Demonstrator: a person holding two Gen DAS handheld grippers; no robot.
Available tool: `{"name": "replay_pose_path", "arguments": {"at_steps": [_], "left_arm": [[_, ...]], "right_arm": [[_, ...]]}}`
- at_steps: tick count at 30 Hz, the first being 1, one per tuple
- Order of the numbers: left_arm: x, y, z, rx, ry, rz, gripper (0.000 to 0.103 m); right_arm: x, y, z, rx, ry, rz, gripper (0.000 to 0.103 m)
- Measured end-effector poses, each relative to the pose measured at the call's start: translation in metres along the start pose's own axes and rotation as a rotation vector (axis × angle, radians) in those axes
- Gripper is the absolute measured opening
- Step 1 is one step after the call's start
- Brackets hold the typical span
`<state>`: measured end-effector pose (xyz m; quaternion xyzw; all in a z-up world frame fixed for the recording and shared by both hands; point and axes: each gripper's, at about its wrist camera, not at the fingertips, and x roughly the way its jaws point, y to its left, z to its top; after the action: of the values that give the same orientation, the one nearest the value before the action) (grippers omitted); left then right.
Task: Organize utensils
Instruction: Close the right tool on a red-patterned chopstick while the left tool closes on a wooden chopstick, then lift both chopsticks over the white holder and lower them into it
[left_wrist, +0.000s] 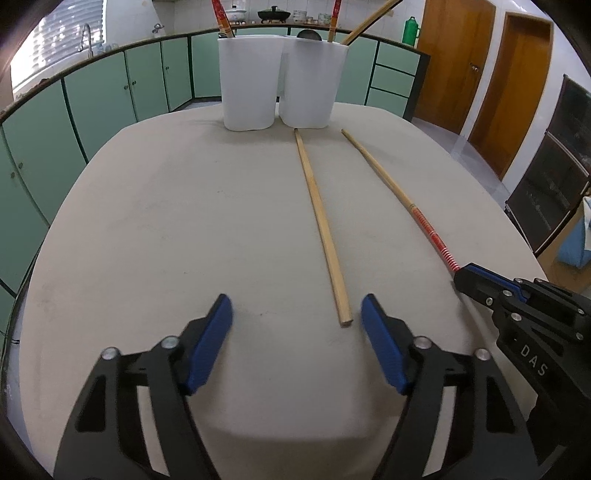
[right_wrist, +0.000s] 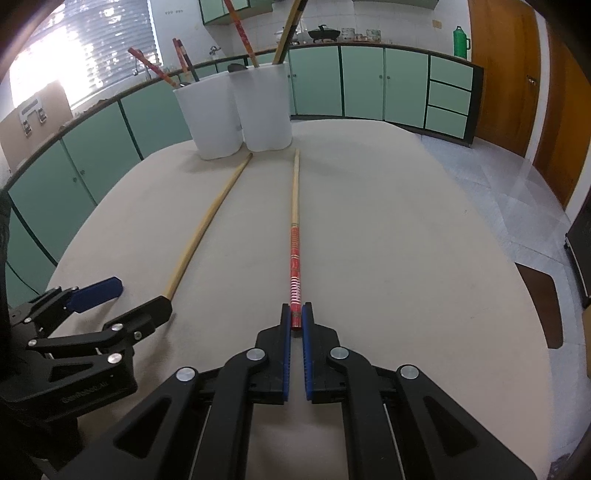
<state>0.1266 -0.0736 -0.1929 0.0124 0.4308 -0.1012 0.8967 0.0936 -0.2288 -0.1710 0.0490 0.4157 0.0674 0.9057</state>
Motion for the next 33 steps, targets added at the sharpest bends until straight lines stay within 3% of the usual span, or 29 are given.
{"name": "replay_pose_path", "arguments": {"at_steps": [4,9,18,27,33], "left_arm": [[-0.001,-0.004,0.000,0.011,-0.002,-0.005,0.054],[-0.002,-0.008,0.000,0.018,-0.008,-0.019,0.029],[-0.002,-0.011,-0.001,0.026,-0.010,-0.027,0.007],[-0.005,-0.009,0.000,0.017,-0.017,-0.036,0.006],[-0.024,-0.009,0.006,0.040,-0.070,-0.019,0.006]], "right_arm": [[0.000,0.000,0.000,0.003,0.002,0.003,0.006],[-0.001,0.002,0.000,-0.003,-0.002,-0.001,0.006],[0.000,0.003,0.000,-0.012,-0.002,-0.009,0.006],[-0.004,0.003,0.003,-0.016,-0.018,-0.008,0.006],[-0.015,0.004,0.010,-0.024,-0.057,-0.011,0.006]]}}
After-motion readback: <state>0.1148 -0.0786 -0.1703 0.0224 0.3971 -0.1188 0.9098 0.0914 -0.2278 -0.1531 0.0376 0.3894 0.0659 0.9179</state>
